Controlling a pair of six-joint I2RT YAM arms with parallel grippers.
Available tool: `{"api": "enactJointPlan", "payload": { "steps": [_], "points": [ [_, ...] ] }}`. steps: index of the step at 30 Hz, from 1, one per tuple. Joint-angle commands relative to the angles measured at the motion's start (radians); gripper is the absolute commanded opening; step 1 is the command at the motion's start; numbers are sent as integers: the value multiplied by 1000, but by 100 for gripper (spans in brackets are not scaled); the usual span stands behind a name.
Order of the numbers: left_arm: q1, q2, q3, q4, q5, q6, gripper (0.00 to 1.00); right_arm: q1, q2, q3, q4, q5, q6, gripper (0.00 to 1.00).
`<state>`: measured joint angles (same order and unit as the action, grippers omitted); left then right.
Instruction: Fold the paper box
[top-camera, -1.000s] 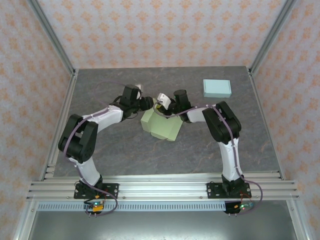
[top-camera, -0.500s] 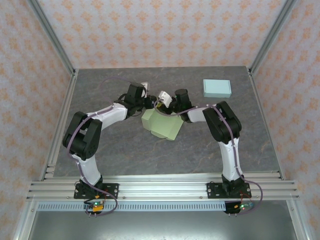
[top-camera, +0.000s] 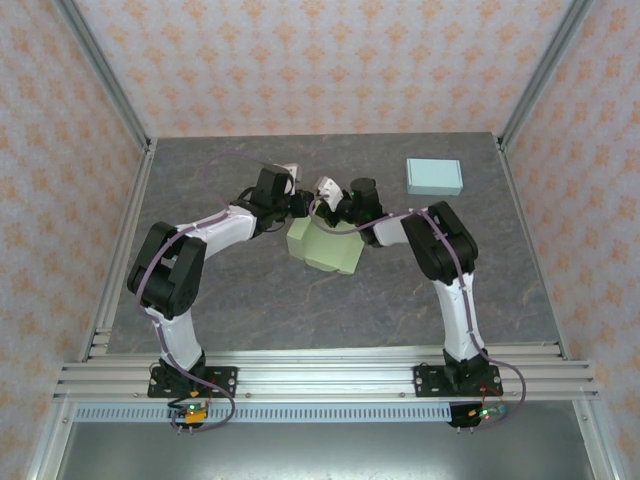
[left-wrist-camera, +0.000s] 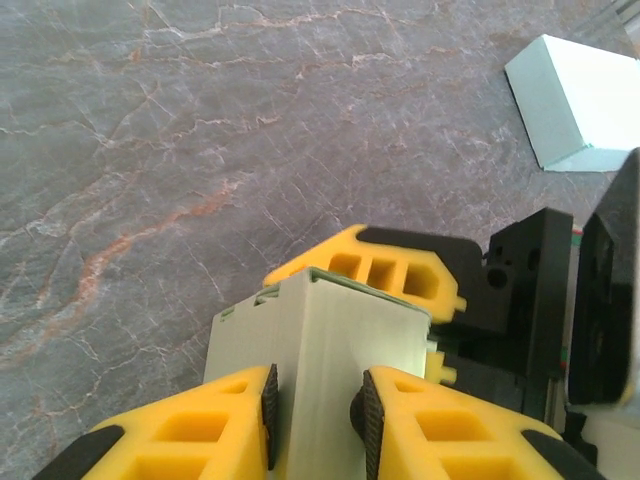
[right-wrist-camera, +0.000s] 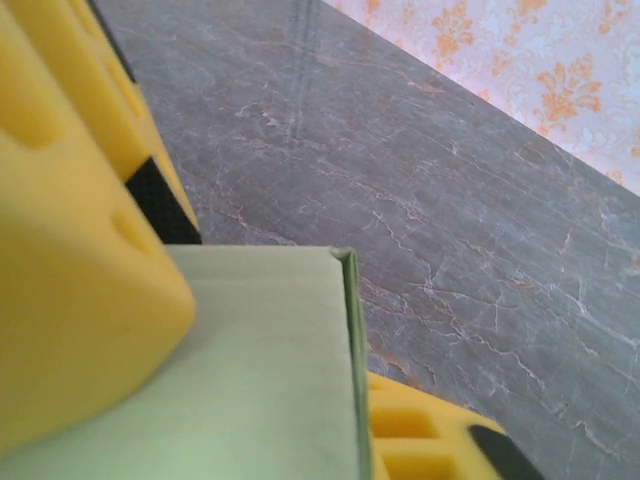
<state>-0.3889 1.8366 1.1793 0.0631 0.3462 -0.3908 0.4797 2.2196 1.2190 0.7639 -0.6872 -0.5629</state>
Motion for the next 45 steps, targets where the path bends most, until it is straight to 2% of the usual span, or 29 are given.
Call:
{"api": "enactJointPlan", "payload": {
  "steps": [1,3,7,8,9,11,13,14,16,19,24,25,27,29,33,38,42,45],
  "points": [
    [-13,44,-13,-87,33,5,29,36,43,-28,243,190,18,8],
    [-13,46,-20,-70,39,-4,29,55,63,-47,338,338,35,0],
    [-11,49,-15,-77,37,-14,29,78,60,-44,340,547,27,0],
    [-11,48,-15,-79,35,-17,29,77,56,-43,331,565,34,0],
    [-11,47,-17,-77,34,-20,29,76,50,-42,318,568,41,10],
    [-10,48,-18,-75,32,-16,29,72,39,-56,304,506,33,22],
    [-9,57,-7,-92,31,-7,29,54,24,-65,258,363,7,35],
    [-9,61,-2,-101,31,-2,29,38,9,-67,207,282,-18,38],
    [-5,62,-2,-106,30,0,29,9,-10,-48,94,180,-54,40],
    [-2,62,-5,-99,34,6,29,-26,-21,4,-54,91,-117,42],
    [2,67,-3,-99,46,-2,28,-35,9,85,-211,34,-234,44],
    [2,67,-4,-92,53,-5,28,-36,17,98,-212,38,-227,43],
    [3,67,-4,-81,61,-11,28,-35,33,120,-206,45,-216,35],
    [3,67,3,-83,64,-14,28,-22,49,124,-171,125,-203,26],
    [3,89,-3,-67,69,-35,28,20,86,109,-51,371,-209,18],
    [4,96,-4,-66,74,-45,28,67,123,69,127,642,-226,16],
    [1,89,-33,-35,82,-61,28,71,115,42,183,685,-209,17],
    [2,94,-20,-67,65,-42,28,58,75,1,199,588,-178,29]
  ]
}}
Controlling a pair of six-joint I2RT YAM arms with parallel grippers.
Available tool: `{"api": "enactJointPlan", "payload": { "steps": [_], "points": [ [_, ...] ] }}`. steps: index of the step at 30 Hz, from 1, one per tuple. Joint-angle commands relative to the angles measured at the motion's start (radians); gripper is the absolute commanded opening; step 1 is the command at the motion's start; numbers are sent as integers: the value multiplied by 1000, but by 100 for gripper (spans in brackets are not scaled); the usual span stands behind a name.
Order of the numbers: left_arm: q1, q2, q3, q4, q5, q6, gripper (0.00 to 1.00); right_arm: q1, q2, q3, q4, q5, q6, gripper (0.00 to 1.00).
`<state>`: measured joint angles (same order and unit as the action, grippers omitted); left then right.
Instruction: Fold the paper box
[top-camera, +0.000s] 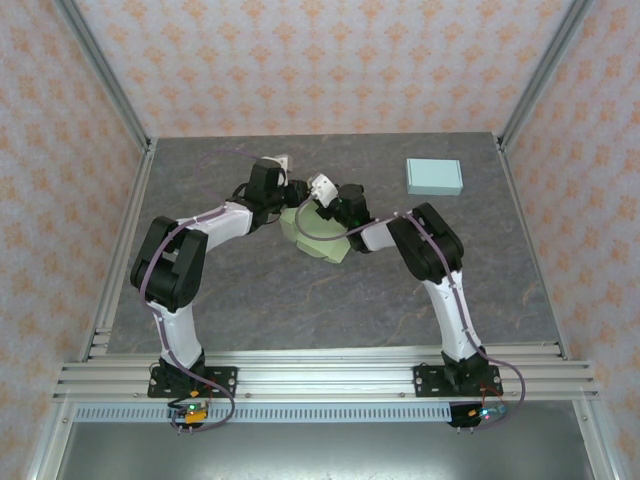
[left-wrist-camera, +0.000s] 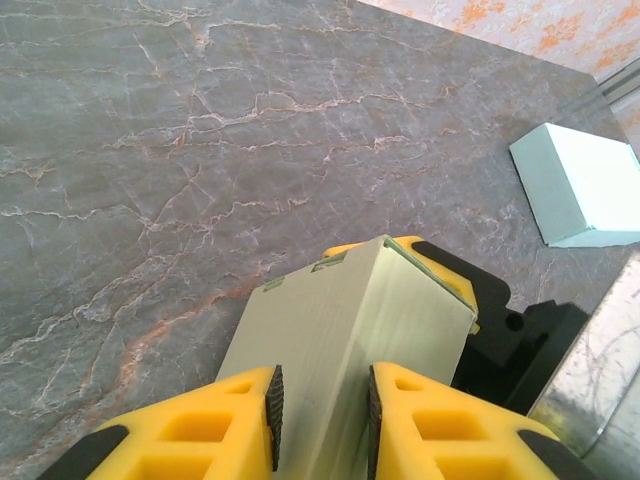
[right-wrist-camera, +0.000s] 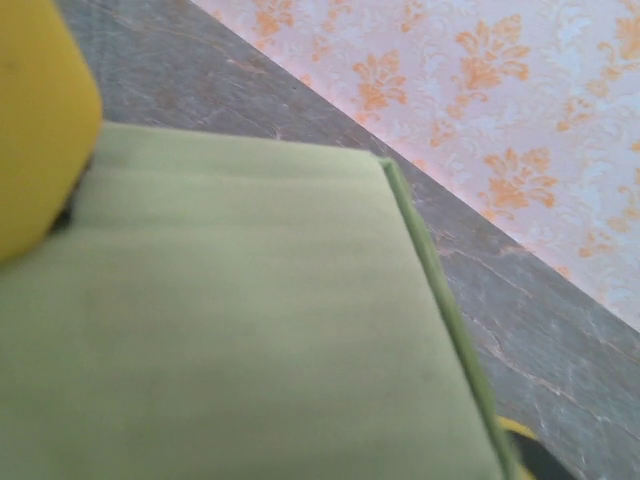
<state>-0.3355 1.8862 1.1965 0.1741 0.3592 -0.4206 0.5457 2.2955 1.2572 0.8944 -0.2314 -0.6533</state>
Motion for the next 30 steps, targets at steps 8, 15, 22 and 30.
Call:
{"api": "enactJointPlan", "payload": {
  "steps": [8,15,22,30],
  "points": [
    [-51,61,25,-254,29,35,28,-84,-187,-131,-42,-263,24,51],
    [-49,51,31,-243,38,26,29,-113,-313,-235,-129,-363,18,57],
    [-46,-17,69,-258,63,65,44,-132,-468,-398,15,-290,187,82],
    [-45,-42,201,-365,31,195,50,-134,-713,-516,31,-2,407,99]
  ]
}}
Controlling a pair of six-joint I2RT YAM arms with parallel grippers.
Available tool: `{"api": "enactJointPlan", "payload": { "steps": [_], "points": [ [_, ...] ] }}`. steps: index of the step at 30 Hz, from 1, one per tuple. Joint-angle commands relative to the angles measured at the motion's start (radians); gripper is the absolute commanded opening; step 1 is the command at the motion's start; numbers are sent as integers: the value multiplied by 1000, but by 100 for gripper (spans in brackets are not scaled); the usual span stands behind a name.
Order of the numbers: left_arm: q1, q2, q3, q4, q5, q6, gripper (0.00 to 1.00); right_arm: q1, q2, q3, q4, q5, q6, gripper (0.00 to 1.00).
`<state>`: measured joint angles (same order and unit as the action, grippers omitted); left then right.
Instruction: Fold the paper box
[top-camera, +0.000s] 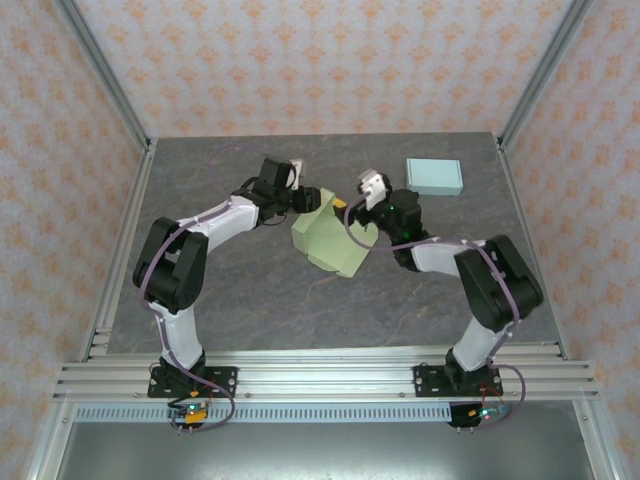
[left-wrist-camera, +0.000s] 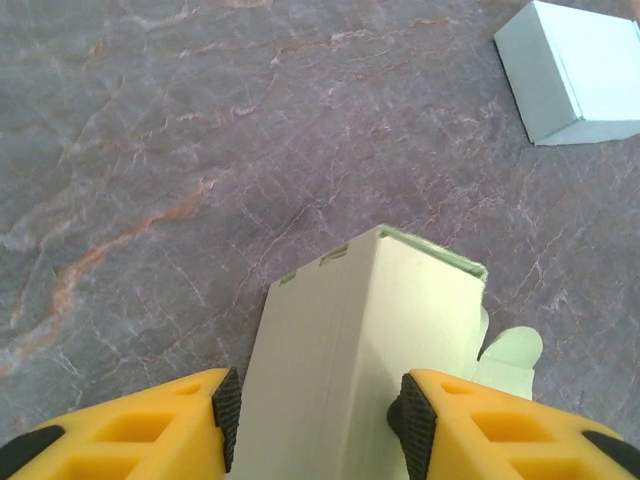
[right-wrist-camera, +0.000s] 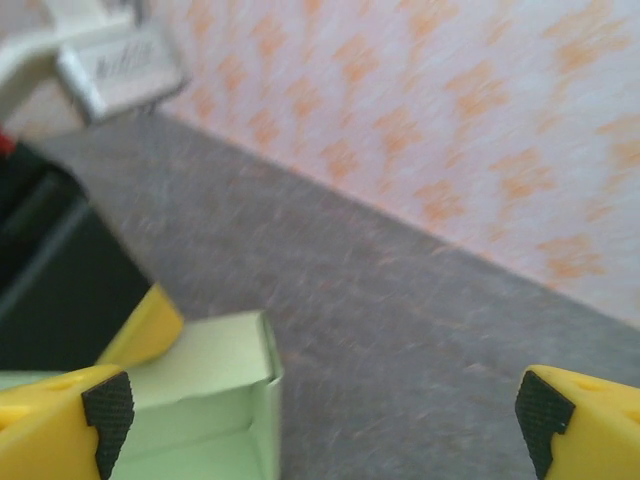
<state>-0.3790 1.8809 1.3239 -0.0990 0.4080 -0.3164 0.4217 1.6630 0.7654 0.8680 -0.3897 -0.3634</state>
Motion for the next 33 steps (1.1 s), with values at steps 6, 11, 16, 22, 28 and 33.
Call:
{"api": "enactJointPlan", "payload": {
  "steps": [6,11,16,22,28,33],
  "points": [
    [-8,75,231,-202,-46,171,70,-12,-248,-36,-77,369,157,99],
    [-20,142,324,-283,-79,205,78,-18,-328,-35,-167,405,158,99],
    [-49,225,445,-432,-118,271,79,-27,-374,-42,-215,413,171,99],
    [-76,286,507,-484,-119,270,80,-34,-387,-36,-240,374,177,99],
    [-79,295,526,-472,-83,212,80,-34,-388,-21,-251,353,179,99],
    [-75,276,551,-490,-107,218,79,-36,-382,-17,-274,348,175,99]
  ]
}}
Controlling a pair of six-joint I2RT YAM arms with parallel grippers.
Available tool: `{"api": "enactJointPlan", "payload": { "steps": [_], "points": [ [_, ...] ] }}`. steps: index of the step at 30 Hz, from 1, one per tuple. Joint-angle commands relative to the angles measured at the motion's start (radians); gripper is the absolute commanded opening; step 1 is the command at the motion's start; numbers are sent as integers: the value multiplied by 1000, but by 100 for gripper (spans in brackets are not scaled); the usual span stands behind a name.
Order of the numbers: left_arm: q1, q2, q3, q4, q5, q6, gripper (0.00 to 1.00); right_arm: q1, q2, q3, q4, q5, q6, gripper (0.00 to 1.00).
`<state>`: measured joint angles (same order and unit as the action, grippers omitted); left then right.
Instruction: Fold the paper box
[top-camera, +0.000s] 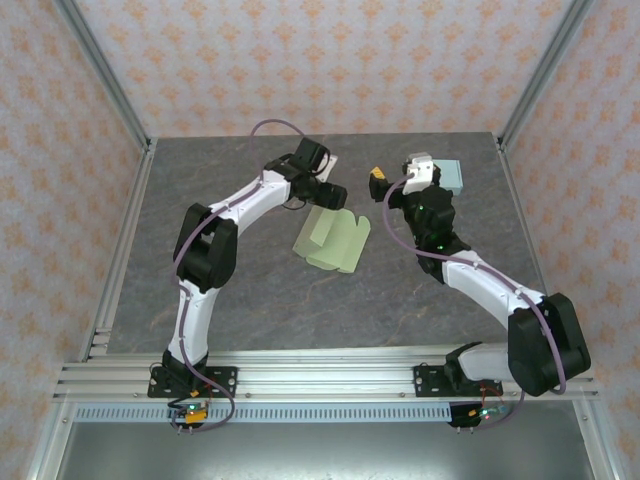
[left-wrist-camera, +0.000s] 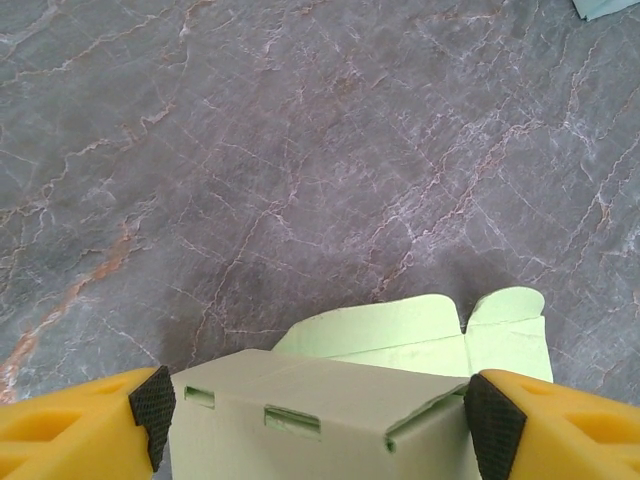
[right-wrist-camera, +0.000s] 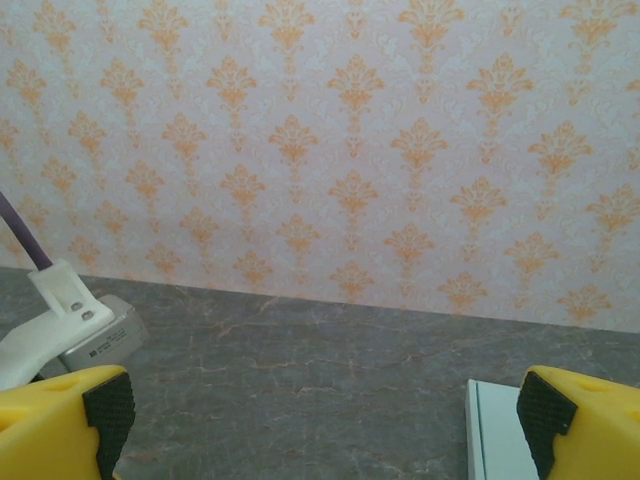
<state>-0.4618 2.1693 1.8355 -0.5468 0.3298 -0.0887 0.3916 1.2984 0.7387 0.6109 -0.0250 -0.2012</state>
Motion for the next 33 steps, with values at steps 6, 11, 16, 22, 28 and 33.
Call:
{"api": "enactJointPlan", "payload": {
  "steps": [6,11,16,22,28,33],
  "points": [
    [28,-76,25,-6,-22,-32,79,-6,-3,20,-54,-38,8,99],
    [32,-68,57,-36,-31,-25,79,-6,10,31,-71,-57,-4,99],
    [31,-32,82,-74,-75,-28,80,-5,17,43,-95,-52,-7,99],
    [29,16,128,-142,-70,-20,80,-7,26,42,-103,-55,-2,99],
    [28,48,136,-173,-32,-34,76,-5,38,49,-106,-62,5,99],
    [28,93,153,-197,-25,-34,74,-5,45,48,-102,-69,9,99]
  ]
}}
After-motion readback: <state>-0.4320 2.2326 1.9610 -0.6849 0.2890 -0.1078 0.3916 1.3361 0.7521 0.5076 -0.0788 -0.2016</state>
